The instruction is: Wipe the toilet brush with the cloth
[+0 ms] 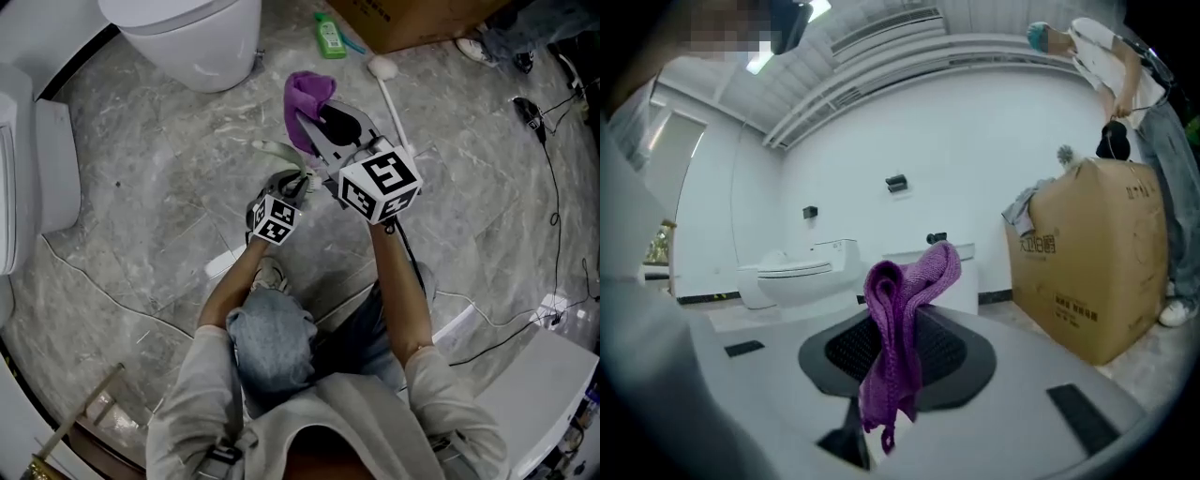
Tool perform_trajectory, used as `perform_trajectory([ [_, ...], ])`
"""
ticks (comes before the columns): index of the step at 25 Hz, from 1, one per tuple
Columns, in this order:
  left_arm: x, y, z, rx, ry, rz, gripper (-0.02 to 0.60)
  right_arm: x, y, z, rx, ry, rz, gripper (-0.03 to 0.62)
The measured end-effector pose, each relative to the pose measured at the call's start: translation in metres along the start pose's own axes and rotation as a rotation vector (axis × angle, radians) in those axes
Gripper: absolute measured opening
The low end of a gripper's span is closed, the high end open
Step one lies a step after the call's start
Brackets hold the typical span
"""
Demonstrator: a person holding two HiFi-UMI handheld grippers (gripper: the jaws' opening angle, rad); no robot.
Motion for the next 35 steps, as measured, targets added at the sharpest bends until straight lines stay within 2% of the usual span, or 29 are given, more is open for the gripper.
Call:
perform_trajectory([
  [5,0.000,0.000,-0.001,0.001,0.000,0.000,0.069,0.026,0.015,-0.028,0.056,-0.029,0.057,0.112],
  [8,0.000,-0.001,0.000,-0.008,0.000,-0.003,0.069,0.016,0.030,-0.033,0.121,-0.003,0.045,0.112],
  [11,0.001,0.001,0.000,-0.016,-0.001,-0.005,0.069,-0.003,0.033,-0.027,0.135,0.031,0.023,0.112],
  [23,0.002,0.002,-0.001,-0.012,-0.002,0.011,0.069,-0.087,-0.005,0.006,0.018,0.125,-0.177,0.112],
  [30,0.002,0.002,-0.001,-0.013,-0.001,0.013,0.069,-0.151,-0.028,0.019,-0.076,0.175,-0.365,0.112],
  [35,0.002,0.002,-0.001,-0.010,-0.003,0.015,0.070,-0.191,-0.032,0.022,-0.115,0.225,-0.439,0.112],
])
Point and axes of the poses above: the fingertips, and each gripper's own axes: z backward along the fingers, y to its left, x out of its top, the point moved 2 cm from there along z, backward along the fingers, and after that the axes turned 1 degree about -z, right-handed, at the moved point
